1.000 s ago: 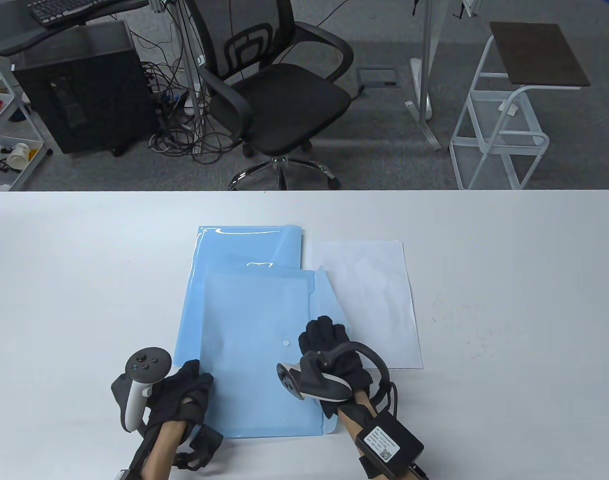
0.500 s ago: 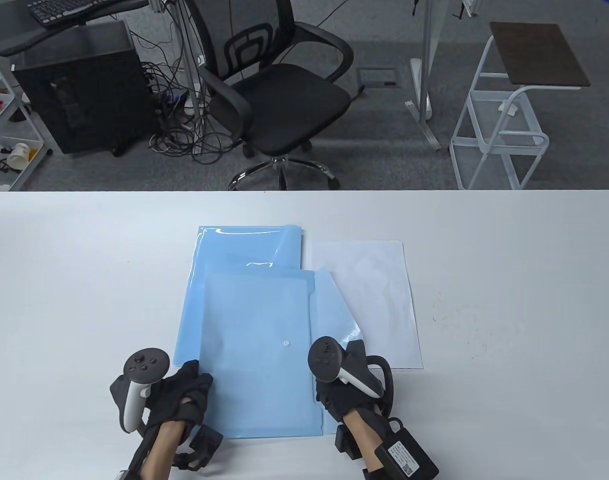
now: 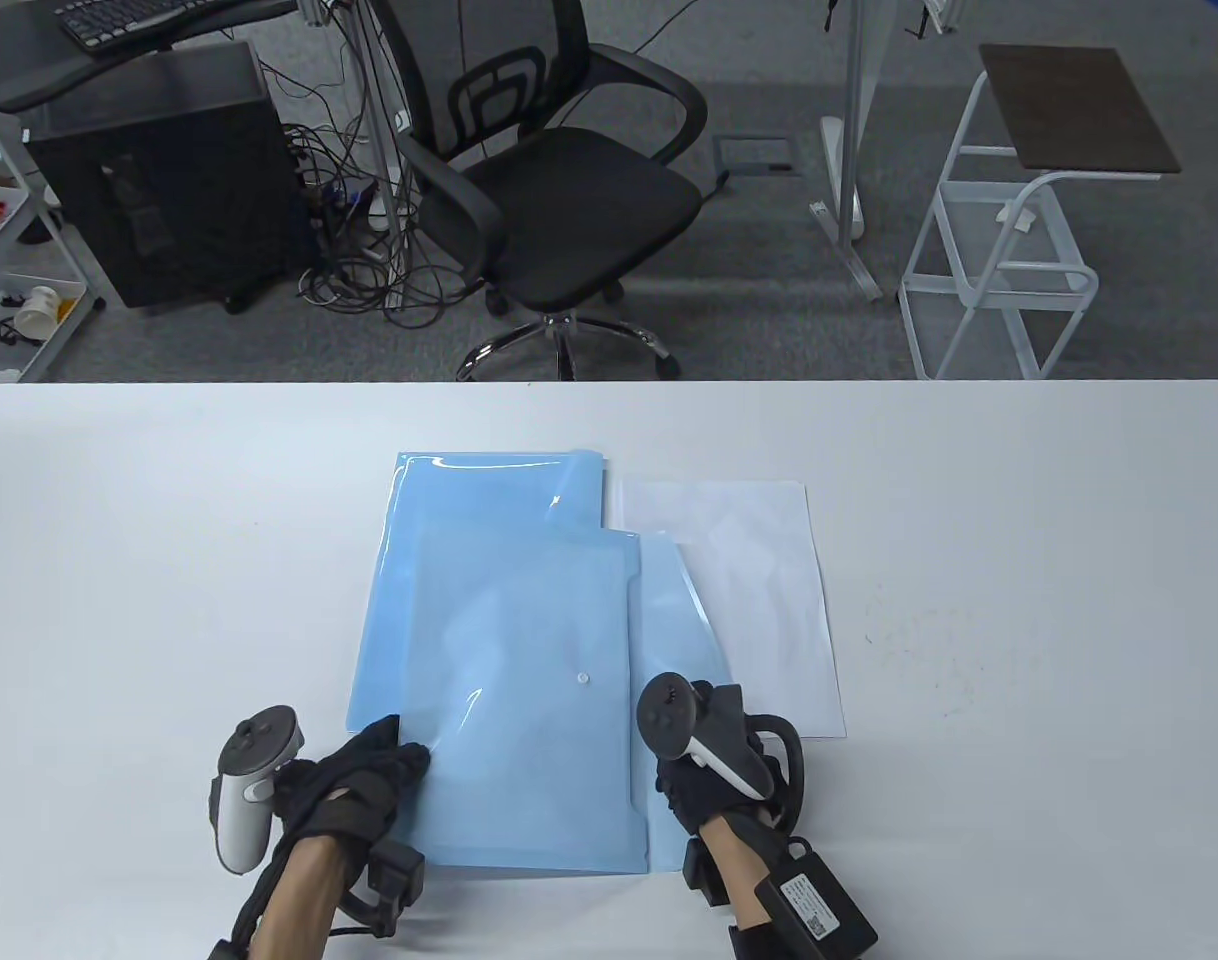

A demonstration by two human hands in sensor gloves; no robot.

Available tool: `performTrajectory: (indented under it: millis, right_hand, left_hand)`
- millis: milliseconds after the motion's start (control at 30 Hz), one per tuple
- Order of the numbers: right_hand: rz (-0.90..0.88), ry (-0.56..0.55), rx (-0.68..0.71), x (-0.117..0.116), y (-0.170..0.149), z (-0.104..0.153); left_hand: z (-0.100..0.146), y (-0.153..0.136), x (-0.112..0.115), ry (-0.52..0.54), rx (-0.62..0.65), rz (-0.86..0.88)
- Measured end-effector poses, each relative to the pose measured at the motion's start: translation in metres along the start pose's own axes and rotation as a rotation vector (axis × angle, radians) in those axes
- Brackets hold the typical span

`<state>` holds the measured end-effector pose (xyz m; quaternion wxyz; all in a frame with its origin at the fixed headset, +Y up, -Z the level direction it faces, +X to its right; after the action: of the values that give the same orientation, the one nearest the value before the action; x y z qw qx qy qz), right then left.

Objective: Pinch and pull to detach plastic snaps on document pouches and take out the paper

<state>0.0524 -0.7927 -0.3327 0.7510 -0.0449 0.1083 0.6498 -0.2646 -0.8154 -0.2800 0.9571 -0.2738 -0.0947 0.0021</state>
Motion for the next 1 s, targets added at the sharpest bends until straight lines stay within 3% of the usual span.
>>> performTrajectory:
  millis: [133,300,667,833,1000]
  right_hand:
    - [-0.095,0.02,0.043,-0.003,0.008,0.0]
    - [-0.335,0.032,0.066,0.001,0.002,0.002]
    - [-1.199,0.244,0.197,-0.001,-0.01,0.01]
    - [-1.355,0.3,0.251,0.0,-0.007,0.012]
    - [-1.332,0.261,0.241,0.002,-0.01,0.012]
  left_hand:
    - [-0.001,-0.001,0.001,0.005,-0.008,-0.034]
    - [0.0,-0.001,-0.006,0.034,-0.017,-0.078]
    - [0.0,0.001,-0.008,0.085,0.005,-0.168]
    - [0.0,0.002,-0.008,0.083,0.016,-0.169]
    - [-0.001,0.002,-0.007,0.071,0.026,-0.166]
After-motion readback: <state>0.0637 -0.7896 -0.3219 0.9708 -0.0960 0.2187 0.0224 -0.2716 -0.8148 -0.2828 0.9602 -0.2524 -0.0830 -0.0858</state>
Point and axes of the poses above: the tracker on the back of each hand, its own y axis roughly to the thumb side, its own z axis roughly from the fingertips to the wrist, x = y × z, the point moved 5 cm from there along -z, roughly from the wrist to the fingertips
